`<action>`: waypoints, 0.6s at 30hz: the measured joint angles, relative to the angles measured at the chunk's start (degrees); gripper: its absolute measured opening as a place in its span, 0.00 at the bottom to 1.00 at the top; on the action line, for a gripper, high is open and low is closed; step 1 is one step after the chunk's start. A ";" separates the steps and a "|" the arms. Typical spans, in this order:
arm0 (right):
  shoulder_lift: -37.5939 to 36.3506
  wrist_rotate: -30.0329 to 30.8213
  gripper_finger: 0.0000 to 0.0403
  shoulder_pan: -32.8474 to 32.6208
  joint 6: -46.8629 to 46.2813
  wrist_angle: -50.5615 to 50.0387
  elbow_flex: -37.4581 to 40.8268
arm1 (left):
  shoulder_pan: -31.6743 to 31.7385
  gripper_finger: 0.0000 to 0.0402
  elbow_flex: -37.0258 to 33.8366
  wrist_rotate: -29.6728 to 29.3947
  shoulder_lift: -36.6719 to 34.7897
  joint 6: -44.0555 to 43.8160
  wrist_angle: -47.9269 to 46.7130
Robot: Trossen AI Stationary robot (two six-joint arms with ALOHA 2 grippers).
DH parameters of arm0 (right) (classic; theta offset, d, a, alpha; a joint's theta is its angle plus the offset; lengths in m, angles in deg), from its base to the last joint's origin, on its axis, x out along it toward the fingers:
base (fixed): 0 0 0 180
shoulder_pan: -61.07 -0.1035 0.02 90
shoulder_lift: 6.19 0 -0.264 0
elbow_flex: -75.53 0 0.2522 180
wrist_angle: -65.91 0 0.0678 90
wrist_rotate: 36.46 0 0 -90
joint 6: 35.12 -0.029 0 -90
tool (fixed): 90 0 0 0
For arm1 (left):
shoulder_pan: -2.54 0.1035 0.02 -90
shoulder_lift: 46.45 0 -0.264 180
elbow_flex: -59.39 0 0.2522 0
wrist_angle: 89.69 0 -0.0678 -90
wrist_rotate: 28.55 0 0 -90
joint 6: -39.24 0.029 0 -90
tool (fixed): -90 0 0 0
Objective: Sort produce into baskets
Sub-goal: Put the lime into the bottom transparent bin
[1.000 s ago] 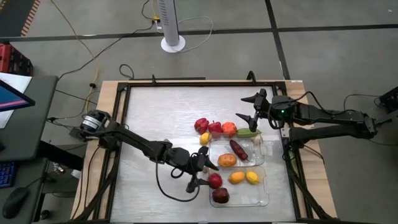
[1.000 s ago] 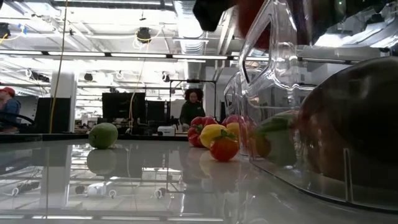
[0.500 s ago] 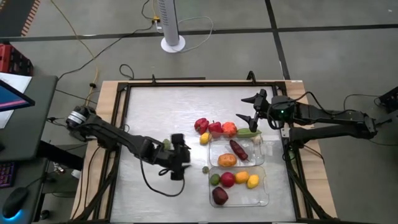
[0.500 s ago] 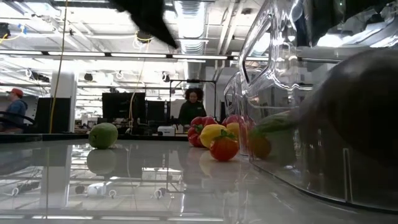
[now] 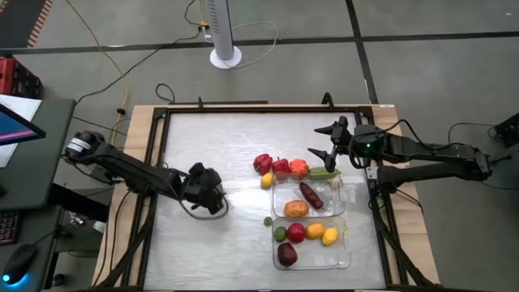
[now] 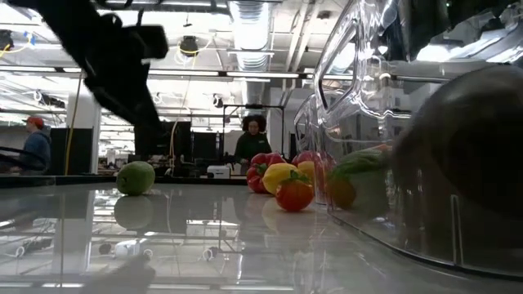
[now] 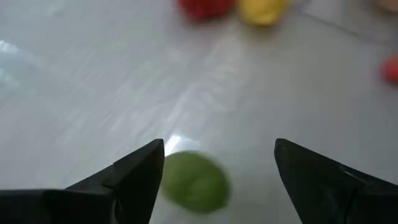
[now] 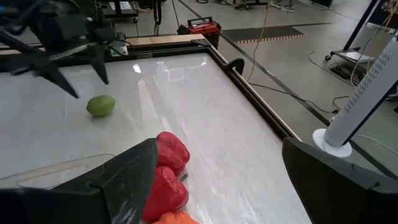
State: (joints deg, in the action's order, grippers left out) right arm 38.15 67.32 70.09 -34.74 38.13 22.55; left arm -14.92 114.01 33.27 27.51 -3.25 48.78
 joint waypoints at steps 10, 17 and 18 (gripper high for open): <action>0.00 0.00 0.92 0.00 0.02 -0.02 0.00 | 0.21 0.73 -8.60 -3.01 3.26 -7.55 11.14; 0.00 0.00 0.92 0.00 0.03 -0.04 0.00 | 0.21 0.72 -9.36 -3.63 8.15 -7.07 11.19; 0.00 0.00 0.92 0.00 0.03 -0.04 0.00 | 0.21 0.72 -9.33 -3.64 8.56 -6.81 11.23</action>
State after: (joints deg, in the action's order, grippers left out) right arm 38.15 67.32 70.09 -34.70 38.09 22.55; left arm -14.71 104.68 29.63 36.07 -10.06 60.01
